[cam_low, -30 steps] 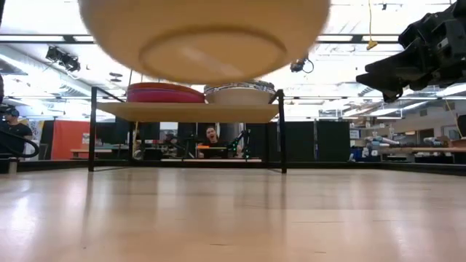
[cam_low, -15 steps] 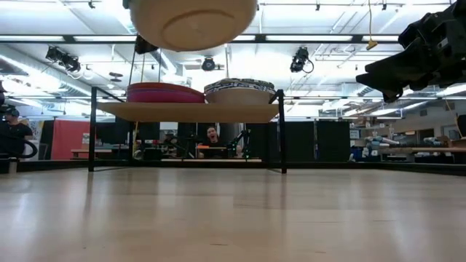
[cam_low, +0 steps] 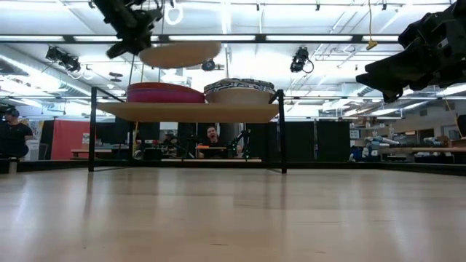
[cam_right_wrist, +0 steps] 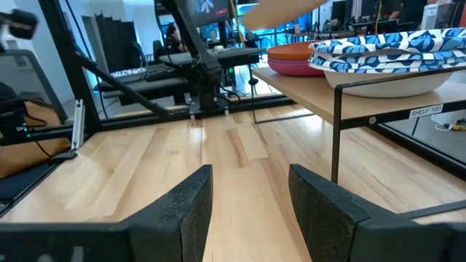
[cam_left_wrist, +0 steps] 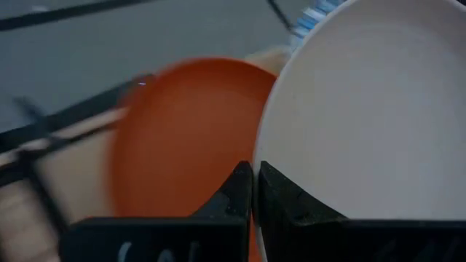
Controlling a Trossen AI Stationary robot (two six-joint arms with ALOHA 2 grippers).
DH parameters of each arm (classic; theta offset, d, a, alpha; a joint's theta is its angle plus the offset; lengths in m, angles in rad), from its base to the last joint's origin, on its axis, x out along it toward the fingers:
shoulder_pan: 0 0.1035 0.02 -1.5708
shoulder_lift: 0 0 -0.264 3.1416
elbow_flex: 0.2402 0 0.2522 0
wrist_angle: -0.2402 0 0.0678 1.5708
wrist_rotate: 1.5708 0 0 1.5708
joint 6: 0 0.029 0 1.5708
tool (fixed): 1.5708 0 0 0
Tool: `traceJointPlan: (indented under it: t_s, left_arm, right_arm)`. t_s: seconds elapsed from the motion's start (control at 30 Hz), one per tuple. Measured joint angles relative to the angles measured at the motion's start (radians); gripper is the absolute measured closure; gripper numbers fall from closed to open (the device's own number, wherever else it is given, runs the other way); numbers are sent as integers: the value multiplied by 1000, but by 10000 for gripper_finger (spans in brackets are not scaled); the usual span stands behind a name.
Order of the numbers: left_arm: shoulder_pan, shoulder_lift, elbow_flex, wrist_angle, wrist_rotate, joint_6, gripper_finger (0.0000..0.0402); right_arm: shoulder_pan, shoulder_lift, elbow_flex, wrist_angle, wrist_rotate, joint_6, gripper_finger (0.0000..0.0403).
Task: Place and stack plates onto a shelf
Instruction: Stack the brown plate on top of the orange plate on the shelf
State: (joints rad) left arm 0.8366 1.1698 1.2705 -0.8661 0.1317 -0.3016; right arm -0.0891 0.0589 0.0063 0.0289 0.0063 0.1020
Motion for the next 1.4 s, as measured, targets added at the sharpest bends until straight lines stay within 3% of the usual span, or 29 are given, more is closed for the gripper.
traceJointPlan:
  t_s: [0.4,0.67,1.4]
  left_arm:
    - [209,1,0,-2,-55,0,386]
    - [215,1,0,-56,-144,0,386]
    - [214,2,0,-89,-146,6,373]
  right_arm:
    - [0,0,0,0,0,0,216]
    - [0,0,0,0,0,0,216]
    - [0,0,0,0,0,0,216]
